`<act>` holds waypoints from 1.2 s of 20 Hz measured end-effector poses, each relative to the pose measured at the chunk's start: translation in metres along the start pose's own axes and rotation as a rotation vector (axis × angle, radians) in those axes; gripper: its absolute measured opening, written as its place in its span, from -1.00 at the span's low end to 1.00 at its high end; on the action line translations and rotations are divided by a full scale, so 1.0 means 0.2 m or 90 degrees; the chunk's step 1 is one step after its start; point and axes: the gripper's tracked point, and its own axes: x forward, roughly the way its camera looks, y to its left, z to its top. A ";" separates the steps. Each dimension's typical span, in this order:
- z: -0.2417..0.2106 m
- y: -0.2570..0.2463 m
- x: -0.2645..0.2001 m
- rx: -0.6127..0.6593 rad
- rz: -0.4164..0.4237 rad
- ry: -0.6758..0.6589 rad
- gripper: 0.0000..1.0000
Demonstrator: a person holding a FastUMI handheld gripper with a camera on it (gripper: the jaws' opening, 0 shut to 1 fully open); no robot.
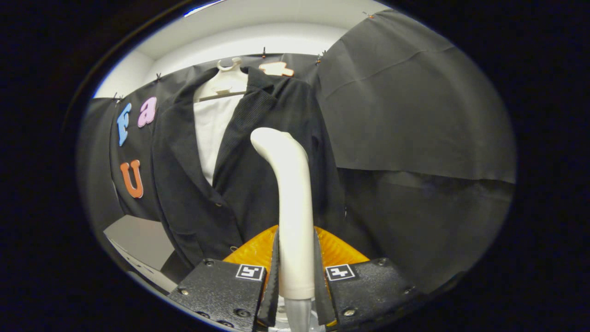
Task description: Iron the clothes twice with a garment steamer, once on the left side and once on the right side.
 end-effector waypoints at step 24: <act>-0.54 0.10 -0.07 -0.036 0.037 0.109 -0.29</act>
